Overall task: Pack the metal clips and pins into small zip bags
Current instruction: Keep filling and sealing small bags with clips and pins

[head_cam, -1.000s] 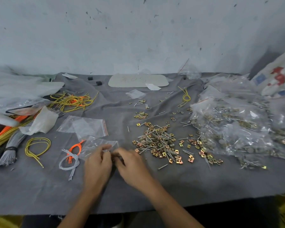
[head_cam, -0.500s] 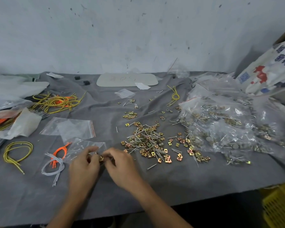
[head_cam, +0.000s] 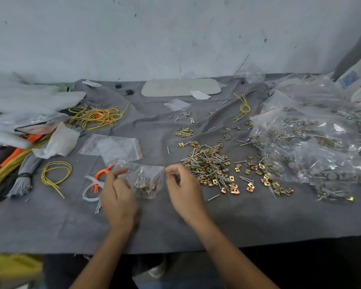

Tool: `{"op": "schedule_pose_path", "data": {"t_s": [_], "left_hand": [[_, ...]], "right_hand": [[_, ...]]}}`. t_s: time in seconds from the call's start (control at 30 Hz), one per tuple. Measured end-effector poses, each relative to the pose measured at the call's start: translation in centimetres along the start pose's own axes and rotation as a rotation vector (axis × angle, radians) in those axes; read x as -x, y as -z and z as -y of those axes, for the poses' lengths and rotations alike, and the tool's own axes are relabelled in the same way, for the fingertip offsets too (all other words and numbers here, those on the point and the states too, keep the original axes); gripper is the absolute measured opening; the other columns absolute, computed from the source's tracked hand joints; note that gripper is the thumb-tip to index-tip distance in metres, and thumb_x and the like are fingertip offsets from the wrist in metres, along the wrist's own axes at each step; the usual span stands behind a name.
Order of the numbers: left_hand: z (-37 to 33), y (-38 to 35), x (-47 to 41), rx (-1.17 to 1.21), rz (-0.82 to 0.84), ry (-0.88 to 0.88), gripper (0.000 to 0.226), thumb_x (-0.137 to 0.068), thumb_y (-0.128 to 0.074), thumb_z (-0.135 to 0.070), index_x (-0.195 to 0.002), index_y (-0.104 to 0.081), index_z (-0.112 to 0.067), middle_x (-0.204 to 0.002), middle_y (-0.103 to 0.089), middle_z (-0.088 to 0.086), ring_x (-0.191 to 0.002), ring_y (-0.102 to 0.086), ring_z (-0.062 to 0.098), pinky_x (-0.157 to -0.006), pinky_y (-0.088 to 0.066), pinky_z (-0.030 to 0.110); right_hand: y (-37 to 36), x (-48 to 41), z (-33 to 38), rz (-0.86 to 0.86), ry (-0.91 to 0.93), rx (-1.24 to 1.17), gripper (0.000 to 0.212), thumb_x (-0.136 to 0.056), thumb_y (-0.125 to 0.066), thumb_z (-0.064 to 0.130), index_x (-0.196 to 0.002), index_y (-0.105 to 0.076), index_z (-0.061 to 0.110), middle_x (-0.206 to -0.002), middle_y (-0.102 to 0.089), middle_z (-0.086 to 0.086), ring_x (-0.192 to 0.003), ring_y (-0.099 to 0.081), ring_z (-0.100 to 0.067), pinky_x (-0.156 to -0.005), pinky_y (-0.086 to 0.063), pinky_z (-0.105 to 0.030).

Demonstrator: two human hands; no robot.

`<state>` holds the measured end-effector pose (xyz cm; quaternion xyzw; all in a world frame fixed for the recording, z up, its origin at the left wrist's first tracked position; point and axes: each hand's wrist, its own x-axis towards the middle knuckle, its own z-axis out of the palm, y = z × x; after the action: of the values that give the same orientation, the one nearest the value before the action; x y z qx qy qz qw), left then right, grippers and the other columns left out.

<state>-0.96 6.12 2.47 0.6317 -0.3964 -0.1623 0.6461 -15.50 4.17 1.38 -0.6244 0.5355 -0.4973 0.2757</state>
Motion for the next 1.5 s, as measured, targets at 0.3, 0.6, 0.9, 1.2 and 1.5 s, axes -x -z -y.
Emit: {"op": "schedule_pose_path", "data": {"t_s": [0.3, 0.6, 0.9, 1.2, 1.5], "left_hand": [[0.0, 0.4, -0.4, -0.034, 0.046, 0.019, 0.019, -0.083, -0.047, -0.023, -0.092, -0.064, -0.023, -0.081, -0.067, -0.014, -0.076, -0.059, -0.003, -0.071, -0.046, 0.019], [0.7, -0.7, -0.2, -0.409, 0.393, -0.272, 0.03, -0.078, -0.081, -0.029, -0.102, -0.063, -0.03, -0.069, -0.059, -0.007, -0.068, -0.059, 0.011, -0.066, -0.047, 0.036], [0.6, -0.2, 0.3, -0.345, 0.37, -0.198, 0.032, -0.076, -0.056, -0.054, -0.097, -0.064, -0.031, -0.071, -0.064, -0.007, -0.07, -0.061, 0.009, -0.066, -0.045, 0.038], [0.4, -0.1, 0.3, -0.356, 0.372, -0.172, 0.019, -0.081, -0.065, -0.039, -0.097, -0.064, -0.029, -0.072, -0.066, -0.005, -0.07, -0.063, 0.013, -0.067, -0.049, 0.041], [0.1, -0.3, 0.3, -0.366, 0.347, -0.116, 0.011, -0.085, -0.073, -0.019, -0.092, -0.068, -0.027, -0.069, -0.067, -0.006, -0.069, -0.064, 0.013, -0.068, -0.048, 0.039]], "right_hand": [[-0.2, 0.0, -0.1, -0.018, -0.017, -0.032, 0.012, -0.094, -0.061, 0.021, -0.095, -0.064, 0.033, -0.092, -0.068, 0.017, -0.087, -0.063, -0.001, -0.081, -0.055, -0.038], [4.6, 2.3, -0.1, 0.05, 0.122, 0.032, 0.016, -0.092, -0.06, 0.012, -0.102, -0.067, 0.021, -0.099, -0.067, 0.01, -0.092, -0.062, -0.005, -0.082, -0.051, -0.022], [21.0, 3.7, -5.2, -0.213, -0.091, 0.47, 0.015, -0.095, -0.06, 0.01, -0.101, -0.069, 0.02, -0.095, -0.061, 0.014, -0.094, -0.059, -0.014, -0.082, -0.048, -0.033], [23.3, -0.2, -6.1, -0.085, -0.052, 0.689, 0.02, -0.097, -0.057, 0.01, -0.11, -0.07, 0.017, -0.11, -0.069, -0.001, -0.105, -0.06, -0.023, -0.085, -0.043, -0.032], [21.0, -9.1, -4.9, 0.229, -0.06, 1.199, 0.025, -0.097, -0.05, 0.019, -0.076, -0.062, 0.011, -0.081, -0.064, -0.008, -0.081, -0.059, -0.031, -0.073, -0.049, -0.036]]}}
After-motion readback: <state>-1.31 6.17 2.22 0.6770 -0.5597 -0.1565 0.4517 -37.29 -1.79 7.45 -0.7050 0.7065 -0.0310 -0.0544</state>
